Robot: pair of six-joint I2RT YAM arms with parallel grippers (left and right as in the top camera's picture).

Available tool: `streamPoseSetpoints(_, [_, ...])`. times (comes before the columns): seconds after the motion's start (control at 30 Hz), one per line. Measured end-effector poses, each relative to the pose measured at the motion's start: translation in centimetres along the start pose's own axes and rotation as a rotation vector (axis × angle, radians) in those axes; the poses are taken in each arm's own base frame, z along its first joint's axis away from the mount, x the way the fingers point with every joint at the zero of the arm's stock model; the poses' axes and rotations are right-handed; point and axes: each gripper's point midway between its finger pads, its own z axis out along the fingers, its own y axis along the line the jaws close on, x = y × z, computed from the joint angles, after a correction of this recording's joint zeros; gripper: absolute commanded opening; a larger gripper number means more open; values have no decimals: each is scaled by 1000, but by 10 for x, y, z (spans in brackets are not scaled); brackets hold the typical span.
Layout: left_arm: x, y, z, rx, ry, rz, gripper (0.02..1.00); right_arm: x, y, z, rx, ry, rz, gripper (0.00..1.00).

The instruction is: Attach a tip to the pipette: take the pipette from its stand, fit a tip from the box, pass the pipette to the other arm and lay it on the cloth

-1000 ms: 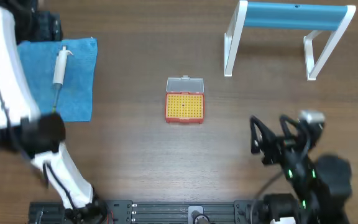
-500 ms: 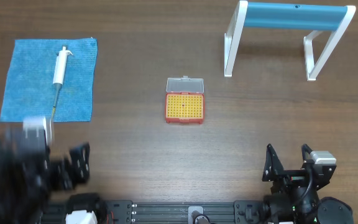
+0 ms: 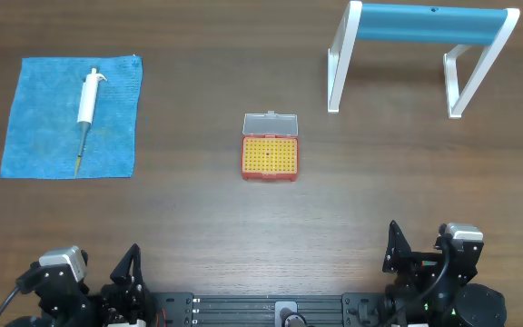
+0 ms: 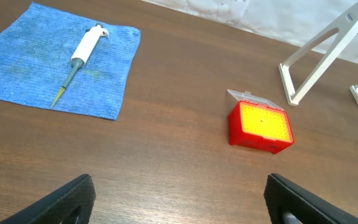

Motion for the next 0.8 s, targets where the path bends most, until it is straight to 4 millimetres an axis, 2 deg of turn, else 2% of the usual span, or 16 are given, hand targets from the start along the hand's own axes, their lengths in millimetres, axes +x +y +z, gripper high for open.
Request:
streamPoseSetpoints(0.07, [-14,-3,2,14,-59,7,884,0,0,0,0,0,0,866])
streamPoseSetpoints(0.13, [-60,-13,13,66,-271,60,882,0,0,0,0,0,0,866])
streamPoseSetpoints(0.17, [-81,-16,29,94,-395,115,882,1,0,1,0,3,0,866])
streamPoseSetpoints(0.2, [-81,-14,42,96,-409,133,884,1,0,1,1,4,0,866])
streamPoseSetpoints(0.23, [-98,-17,51,119,-543,170,882,1,-1,0,3,3,0,866])
streamPoseSetpoints(0.27, [-98,-15,67,126,-612,195,882,1,-1,1,3,4,0,866])
streamPoseSetpoints(0.33, [-89,-8,96,133,-697,221,882,1,-1,1,4,4,0,866])
streamPoseSetpoints(0.37, [-76,-2,114,128,-680,223,882,1,-1,1,4,4,0,866])
streamPoseSetpoints(0.47, [-46,11,147,99,-605,212,882,1,-1,1,4,4,0,866])
streamPoseSetpoints(0.53, [-37,19,157,72,-587,205,882,1,-1,1,4,3,0,866])
streamPoseSetpoints(0.7, [7,38,188,21,-433,185,882,1,-1,1,4,4,0,866])
streamPoseSetpoints(0.8, [8,41,189,7,-431,181,882,1,-1,1,4,3,0,866])
